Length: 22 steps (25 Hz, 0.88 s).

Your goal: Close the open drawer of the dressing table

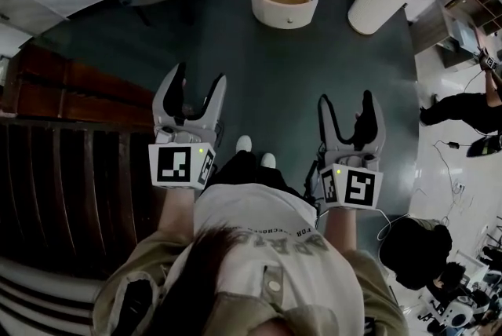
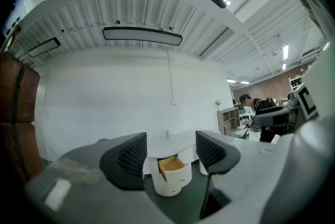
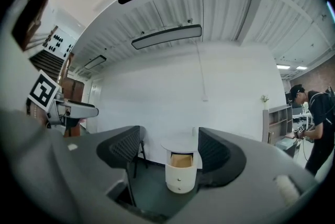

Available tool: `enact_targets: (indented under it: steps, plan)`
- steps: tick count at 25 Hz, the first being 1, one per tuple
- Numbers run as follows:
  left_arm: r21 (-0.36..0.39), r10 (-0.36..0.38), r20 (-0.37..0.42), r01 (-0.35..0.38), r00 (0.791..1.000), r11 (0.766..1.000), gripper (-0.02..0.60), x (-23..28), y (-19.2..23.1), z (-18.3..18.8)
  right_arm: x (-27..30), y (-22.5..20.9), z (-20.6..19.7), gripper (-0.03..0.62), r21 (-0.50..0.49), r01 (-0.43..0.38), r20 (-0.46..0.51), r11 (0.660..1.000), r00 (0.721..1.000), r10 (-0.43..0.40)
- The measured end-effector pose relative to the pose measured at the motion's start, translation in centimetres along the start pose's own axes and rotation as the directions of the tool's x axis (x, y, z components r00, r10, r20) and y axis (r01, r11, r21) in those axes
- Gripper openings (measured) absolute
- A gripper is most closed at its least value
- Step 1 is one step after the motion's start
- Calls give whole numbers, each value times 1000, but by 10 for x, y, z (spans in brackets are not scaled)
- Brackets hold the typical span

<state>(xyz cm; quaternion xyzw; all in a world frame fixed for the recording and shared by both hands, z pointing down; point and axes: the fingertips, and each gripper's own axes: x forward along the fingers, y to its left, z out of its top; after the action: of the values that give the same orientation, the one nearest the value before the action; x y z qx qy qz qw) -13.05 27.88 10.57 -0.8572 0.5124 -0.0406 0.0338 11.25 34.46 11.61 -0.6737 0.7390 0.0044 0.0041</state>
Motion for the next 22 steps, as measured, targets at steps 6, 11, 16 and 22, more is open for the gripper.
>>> enact_targets:
  steps: [6, 11, 16, 22]
  plan:
    - [-13, -9, -42, 8, 999, 1000, 304, 24, 21, -25, 28, 6, -27, 356, 8, 16, -60, 1000, 998, -16]
    - [-28, -20, -21, 19, 1000, 999, 304, 54, 42, -22, 58, 8, -26, 356, -7, 27, -60, 1000, 998, -27]
    - [-36, -37, 21, 38, 999, 999, 304, 85, 78, -19, 100, 17, -18, 356, -35, 59, -30, 998, 998, -60]
    - [-49, -49, 62, 52, 997, 997, 304, 115, 112, -12, 136, 20, -4, 356, -63, 88, 6, 994, 996, -88]
